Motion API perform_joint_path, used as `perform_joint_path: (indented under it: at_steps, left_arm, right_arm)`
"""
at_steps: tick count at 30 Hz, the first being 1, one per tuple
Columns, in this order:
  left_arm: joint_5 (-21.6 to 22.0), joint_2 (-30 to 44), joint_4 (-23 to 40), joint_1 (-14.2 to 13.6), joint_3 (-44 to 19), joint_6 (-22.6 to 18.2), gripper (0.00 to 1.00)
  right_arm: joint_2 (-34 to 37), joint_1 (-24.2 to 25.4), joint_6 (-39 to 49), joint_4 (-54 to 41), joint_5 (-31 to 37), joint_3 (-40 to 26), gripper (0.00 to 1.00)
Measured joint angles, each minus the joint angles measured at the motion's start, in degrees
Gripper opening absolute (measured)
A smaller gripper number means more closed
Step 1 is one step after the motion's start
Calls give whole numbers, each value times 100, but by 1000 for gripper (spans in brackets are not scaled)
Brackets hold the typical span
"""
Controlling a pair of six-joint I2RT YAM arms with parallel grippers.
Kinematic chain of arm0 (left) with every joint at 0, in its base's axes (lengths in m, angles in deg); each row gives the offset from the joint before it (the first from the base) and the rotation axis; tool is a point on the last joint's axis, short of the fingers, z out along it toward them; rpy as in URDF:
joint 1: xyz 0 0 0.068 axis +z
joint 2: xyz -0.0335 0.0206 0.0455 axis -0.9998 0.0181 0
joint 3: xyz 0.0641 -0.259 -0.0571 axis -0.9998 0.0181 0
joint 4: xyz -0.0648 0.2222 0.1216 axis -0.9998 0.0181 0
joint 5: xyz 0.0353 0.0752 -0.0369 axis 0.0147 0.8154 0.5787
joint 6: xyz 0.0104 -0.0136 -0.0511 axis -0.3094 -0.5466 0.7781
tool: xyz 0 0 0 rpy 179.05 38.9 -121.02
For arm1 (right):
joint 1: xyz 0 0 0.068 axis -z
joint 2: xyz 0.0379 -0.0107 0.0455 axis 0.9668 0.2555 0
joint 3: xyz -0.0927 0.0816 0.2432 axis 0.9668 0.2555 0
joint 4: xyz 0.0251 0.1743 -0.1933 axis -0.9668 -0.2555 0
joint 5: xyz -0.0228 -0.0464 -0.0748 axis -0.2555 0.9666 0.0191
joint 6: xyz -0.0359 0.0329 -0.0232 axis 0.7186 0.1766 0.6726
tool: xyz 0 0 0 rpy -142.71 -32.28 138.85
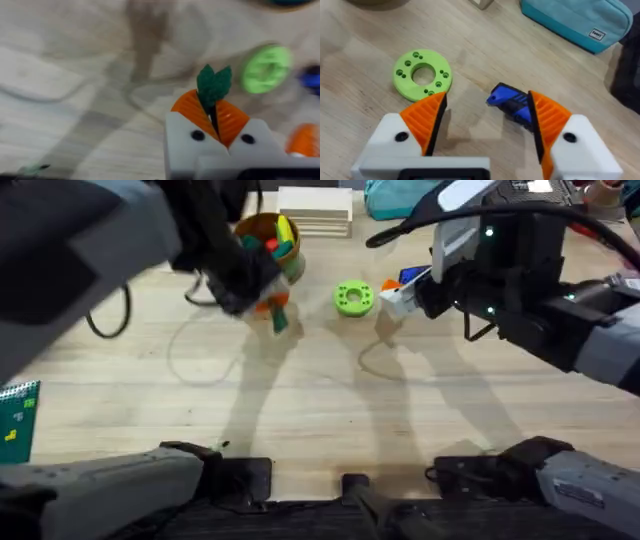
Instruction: Pick up the gripper from the table and insert it into the empty holder that is missing its gripper. Then pick up a screw, insert it into the mounting hole, and use the screwdriver to tighten it. Finally, clean up the table by picking up the vegetable and placing it into the bucket.
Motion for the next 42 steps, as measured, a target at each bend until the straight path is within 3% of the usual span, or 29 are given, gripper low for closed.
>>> perform_joint_path:
  at_steps: [6,14,24,29,33,38,42]
  left_arm:
    - [-30,-207,-758,126,-637,-12,20]
    - [1093,35,-2011,153,-643,-51,20]
    - [1660,996,-2536,159,-643,-71,38]
    - [1763,1269,-2559,159,-643,-90,406]
    - [1796,1284,-2684,157,-649,-93,984]
    - [1578,1057,-2746,169,-649,-259,987]
    - [1145,450,-2569,168,-649,-793,987]
  right_arm:
    - [0,0,-1,2,0,0,943]
    - [1,0,1,1,0,0,944]
    - [0,0,-1,0,0,0,944]
    - [0,0,1,0,0,0,944]
    - [0,0,1,0,0,0,943]
    - [-111,0,-142,-142,0,-5,944]
    - [-562,0,-283,-655,0,-163,945]
